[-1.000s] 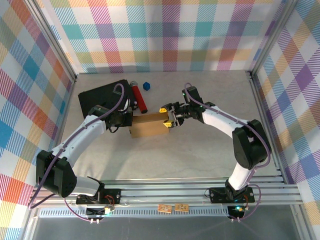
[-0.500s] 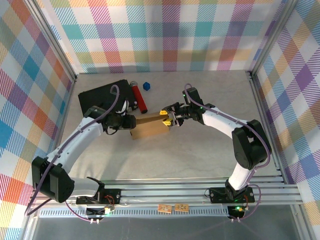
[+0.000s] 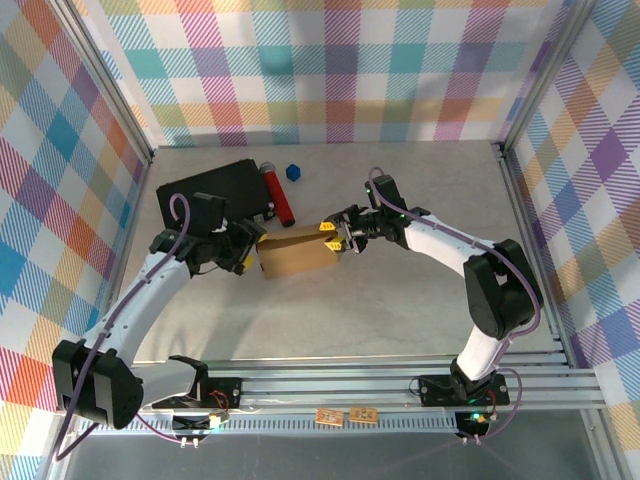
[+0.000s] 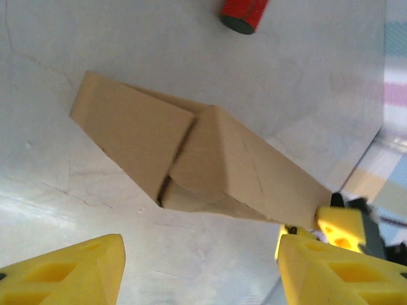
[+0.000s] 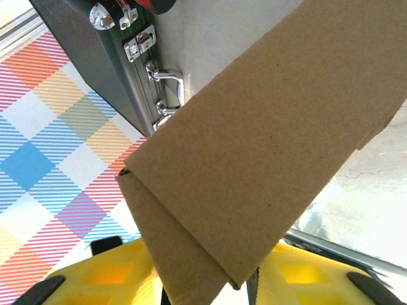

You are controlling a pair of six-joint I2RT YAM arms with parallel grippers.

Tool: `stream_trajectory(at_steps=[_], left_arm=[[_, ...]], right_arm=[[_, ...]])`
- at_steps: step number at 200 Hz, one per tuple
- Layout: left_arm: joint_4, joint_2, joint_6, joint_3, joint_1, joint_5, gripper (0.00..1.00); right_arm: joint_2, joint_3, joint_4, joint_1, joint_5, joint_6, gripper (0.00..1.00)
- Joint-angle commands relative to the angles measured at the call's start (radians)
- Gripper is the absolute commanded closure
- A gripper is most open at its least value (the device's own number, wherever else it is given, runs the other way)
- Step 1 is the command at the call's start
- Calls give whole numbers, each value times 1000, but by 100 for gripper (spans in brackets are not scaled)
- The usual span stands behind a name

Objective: Fold the paper box

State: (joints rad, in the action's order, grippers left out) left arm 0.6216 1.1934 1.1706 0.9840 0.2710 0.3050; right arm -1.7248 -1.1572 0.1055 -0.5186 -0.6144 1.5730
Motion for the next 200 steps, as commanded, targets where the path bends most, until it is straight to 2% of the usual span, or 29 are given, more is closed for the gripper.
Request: stream_trajectory(at_steps=[1,27,47,74,92,102,131,171,200], left_arm=[[-159,-28,227,-62,-22,55,36],[-281,-21,310,-128,-25,57,36],[-306,-27,346,-164,-26,55,37],[-335,-72,408,-240,-27,26,43],[-415,-103,441,-291,-32,-4,48],[-445,-109,442,-316,-36,-10,54],[-496,-107,475,-370,-53,-6,79],[-503,-103,455,-396,-59,-1,97],[-477,-109,421,-389,-61,3,99]], right_arm=[[-10,30,63,-9,33,-19,63],[-10,29,66,-9,35,-22,64],[-12,31,65,-9,35,-24,64],[-16,29,70,-9,35,-28,65],[-14,33,71,-9,36,-30,65],[-13,33,75,-9,36,-34,65],[-17,31,84,-8,37,-43,65],[-18,41,88,-8,37,-54,66],[-16,44,108,-7,41,-76,68]])
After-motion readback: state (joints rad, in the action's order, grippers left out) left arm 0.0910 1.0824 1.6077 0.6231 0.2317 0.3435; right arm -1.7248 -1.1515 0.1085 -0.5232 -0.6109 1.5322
